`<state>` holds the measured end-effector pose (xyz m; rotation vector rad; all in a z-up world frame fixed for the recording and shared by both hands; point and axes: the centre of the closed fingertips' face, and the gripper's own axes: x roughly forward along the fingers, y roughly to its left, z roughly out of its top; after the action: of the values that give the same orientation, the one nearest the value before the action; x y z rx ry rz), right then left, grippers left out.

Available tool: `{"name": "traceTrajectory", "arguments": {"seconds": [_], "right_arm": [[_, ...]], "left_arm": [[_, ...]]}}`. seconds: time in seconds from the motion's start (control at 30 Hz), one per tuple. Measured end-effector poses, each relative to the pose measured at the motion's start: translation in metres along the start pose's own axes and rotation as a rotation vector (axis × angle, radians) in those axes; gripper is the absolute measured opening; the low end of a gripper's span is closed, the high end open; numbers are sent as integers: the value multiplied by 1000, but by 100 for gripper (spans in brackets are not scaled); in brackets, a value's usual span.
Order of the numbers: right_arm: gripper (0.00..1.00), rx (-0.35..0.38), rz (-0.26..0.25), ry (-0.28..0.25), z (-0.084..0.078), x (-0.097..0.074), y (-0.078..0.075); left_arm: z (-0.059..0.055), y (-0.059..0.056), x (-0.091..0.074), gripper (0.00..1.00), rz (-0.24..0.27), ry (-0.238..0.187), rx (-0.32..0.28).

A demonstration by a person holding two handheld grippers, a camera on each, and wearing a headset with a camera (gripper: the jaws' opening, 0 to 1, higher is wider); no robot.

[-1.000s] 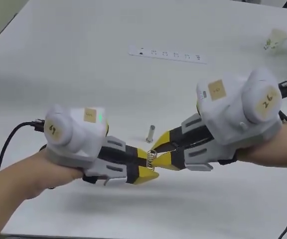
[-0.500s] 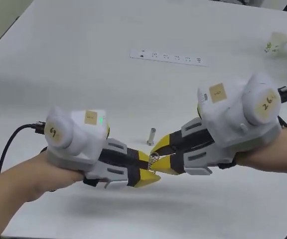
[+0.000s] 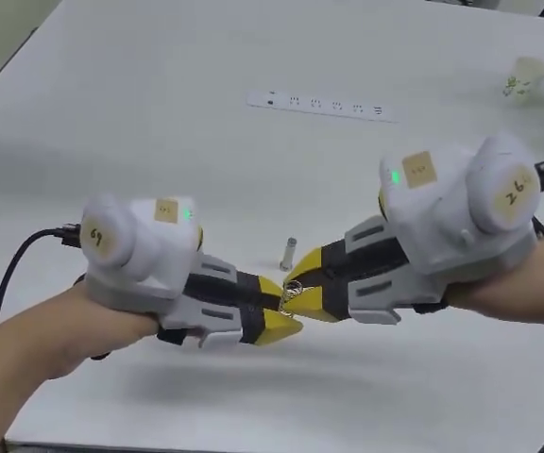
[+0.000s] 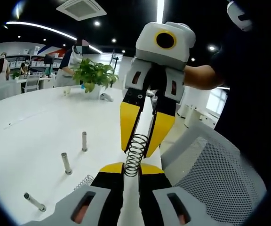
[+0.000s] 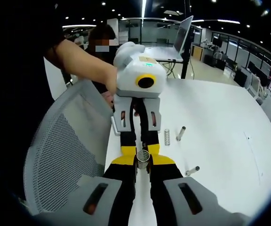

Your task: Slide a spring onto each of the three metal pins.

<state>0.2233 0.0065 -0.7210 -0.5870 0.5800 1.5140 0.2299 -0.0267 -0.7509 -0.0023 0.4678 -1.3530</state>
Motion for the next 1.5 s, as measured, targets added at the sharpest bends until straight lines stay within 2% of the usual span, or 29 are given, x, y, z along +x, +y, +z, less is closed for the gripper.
{"name": "traceTrajectory", "arguments": {"seconds": [0.07, 0.2, 0.47, 0.83, 1.03, 1.5], "right_arm": [[8, -13, 1, 5, 0, 1, 1], [8, -23, -1, 12, -1, 2, 1], [8, -27, -5, 19, -1, 3, -1], [8, -45, -14, 24, -1, 4, -2], [8, -55, -18, 34, -2, 5, -3], [8, -59, -41, 43, -6, 4, -9]], "left_arm": [[0, 0, 0, 4, 2, -1, 24], [0, 0, 0, 6, 8, -10, 17], [-3, 3, -3, 15, 35, -3, 12], [-6, 13, -15, 27, 87, -8, 9], [-10, 14, -20, 28, 101, -4, 1], [-16, 24, -47, 49, 187, -9, -16]]}}
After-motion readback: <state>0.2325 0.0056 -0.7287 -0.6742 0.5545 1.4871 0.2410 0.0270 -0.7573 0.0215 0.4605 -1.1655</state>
